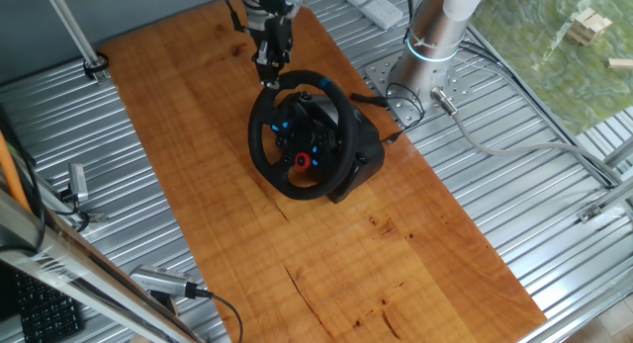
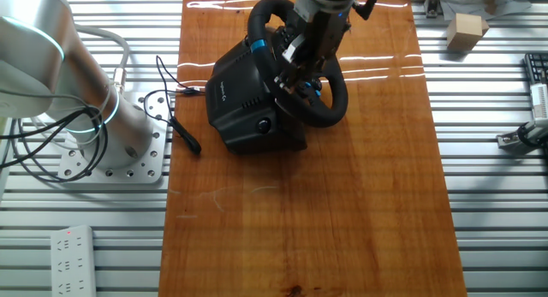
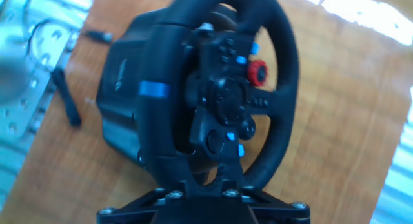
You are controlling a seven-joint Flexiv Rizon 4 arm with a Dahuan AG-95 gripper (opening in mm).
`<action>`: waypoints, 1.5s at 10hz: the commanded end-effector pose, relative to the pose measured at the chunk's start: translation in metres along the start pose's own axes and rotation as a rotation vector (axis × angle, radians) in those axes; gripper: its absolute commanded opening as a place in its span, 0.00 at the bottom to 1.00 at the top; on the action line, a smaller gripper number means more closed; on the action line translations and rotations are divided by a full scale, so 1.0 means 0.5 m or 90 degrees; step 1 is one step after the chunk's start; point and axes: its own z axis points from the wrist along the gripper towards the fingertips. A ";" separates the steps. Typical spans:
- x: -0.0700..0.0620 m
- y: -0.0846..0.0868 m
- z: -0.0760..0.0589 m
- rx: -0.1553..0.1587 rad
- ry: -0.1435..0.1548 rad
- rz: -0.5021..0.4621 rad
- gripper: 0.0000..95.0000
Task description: Rotate the steering wheel 90 degrees clockwise
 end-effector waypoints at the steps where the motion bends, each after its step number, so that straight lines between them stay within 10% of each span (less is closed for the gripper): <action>1: -0.002 0.015 0.013 0.009 -0.005 -0.009 0.60; 15: -0.003 0.022 0.017 0.014 0.004 0.009 0.60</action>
